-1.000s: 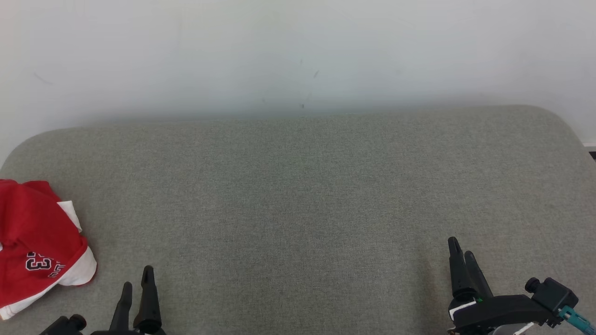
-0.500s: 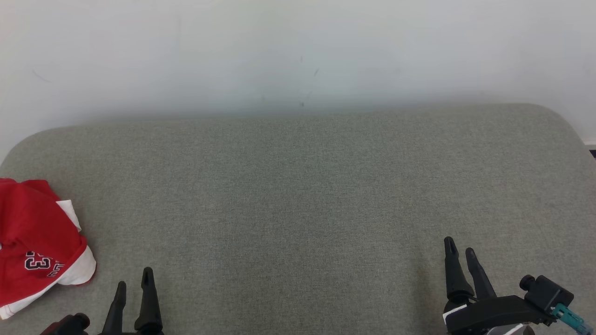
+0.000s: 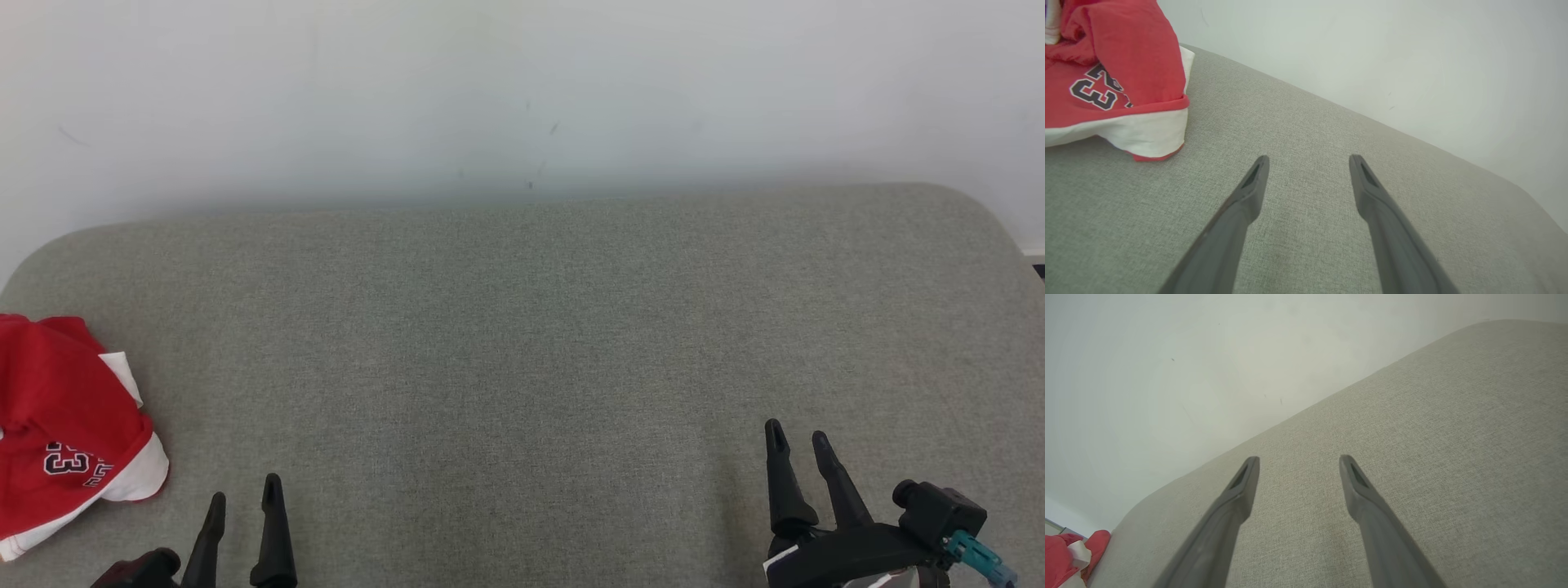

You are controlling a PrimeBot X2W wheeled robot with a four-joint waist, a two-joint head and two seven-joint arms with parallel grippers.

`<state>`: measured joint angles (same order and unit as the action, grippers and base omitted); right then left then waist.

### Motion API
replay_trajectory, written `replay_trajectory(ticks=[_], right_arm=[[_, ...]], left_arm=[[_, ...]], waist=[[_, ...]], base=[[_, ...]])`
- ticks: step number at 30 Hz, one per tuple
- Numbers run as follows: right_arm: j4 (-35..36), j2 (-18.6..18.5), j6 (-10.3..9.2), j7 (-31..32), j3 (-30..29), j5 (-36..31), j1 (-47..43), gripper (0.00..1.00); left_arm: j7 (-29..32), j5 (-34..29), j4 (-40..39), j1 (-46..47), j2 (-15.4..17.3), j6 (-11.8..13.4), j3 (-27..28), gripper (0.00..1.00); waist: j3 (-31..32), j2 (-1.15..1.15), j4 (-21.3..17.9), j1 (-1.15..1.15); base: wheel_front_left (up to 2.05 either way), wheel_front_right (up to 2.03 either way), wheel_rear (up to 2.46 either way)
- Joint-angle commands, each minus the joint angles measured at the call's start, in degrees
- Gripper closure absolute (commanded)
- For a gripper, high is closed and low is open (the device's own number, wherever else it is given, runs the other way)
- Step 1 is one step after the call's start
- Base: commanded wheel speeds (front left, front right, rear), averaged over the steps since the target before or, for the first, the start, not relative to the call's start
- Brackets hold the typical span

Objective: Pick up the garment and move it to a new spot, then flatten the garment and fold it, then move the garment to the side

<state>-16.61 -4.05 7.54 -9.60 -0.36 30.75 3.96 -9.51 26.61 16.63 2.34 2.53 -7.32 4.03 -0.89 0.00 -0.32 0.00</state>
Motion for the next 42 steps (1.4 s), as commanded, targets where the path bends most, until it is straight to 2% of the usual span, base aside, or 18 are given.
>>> replay_trajectory(ticks=[1, 18, 42], right_arm=[[0.2, -0.4, -0.06, -0.4, 0.2, -1.8, 0.1, 0.00], [-0.2, 0.0, -0.08, -2.7, 0.0, -12.0, 0.5, 0.00], [0.0, -2.1, -0.09, -5.2, 5.3, -24.3, -0.1, 0.00]], left_arm=[[-0.5, -1.7, -0.2, 0.0, 0.4, 0.0, -0.1, 0.00], [-2.7, -11.4, -0.5, 0.1, 0.4, -0.1, -1.1, 0.00], [-5.3, -22.7, 0.6, -0.9, 1.2, -0.1, -4.5, 0.00]], waist=[[0.0, 0.00, 0.0, 0.00], [-0.2, 0.00, -0.2, 0.00], [0.4, 0.00, -0.5, 0.00]], base=[[0.00, 0.00, 0.00], [0.00, 0.00, 0.00], [0.00, 0.00, 0.00]])
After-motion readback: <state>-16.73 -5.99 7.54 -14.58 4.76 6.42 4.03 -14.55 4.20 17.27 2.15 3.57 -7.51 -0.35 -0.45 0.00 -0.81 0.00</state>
